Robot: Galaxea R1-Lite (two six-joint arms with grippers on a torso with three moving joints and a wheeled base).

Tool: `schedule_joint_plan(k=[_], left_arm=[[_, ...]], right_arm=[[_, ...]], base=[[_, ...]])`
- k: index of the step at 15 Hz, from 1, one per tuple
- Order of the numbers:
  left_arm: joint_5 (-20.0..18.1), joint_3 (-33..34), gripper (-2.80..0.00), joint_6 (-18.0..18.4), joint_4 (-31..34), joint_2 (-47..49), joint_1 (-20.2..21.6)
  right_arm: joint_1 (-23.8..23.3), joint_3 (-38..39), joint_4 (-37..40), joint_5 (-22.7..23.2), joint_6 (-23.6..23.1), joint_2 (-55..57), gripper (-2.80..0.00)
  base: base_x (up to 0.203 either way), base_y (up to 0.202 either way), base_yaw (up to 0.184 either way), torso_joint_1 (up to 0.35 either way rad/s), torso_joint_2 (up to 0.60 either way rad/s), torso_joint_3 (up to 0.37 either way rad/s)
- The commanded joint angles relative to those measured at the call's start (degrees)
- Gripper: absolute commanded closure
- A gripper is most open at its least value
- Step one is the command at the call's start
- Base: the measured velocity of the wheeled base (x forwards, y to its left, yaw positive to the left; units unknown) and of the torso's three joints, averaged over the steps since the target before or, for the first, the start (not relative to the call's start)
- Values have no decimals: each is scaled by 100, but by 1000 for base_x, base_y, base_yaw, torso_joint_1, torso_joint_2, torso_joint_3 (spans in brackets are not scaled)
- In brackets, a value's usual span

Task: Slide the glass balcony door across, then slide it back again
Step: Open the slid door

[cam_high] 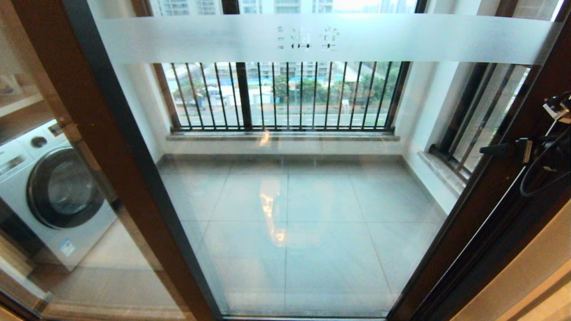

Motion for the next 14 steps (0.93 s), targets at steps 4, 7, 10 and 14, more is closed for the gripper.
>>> schedule_joint_plan(k=[4,7,10,14], left_arm=[[2,0,0,-1,1,7,1],[2,0,0,-1,1,-1,1],[2,0,0,-1,1,7,1],[2,0,0,-1,1,7,1]], right_arm=[[230,267,-123,-28,-11,-168,-280],[380,444,-124,-21,-6,-312,-280],[513,575,-163,-28,-6,-397,-280],[664,697,-230,-28,117,-527,-280]], base=[[0,0,0,0,0,0],[0,0,0,0,0,0],[0,0,0,0,0,0],[0,0,0,0,0,0]])
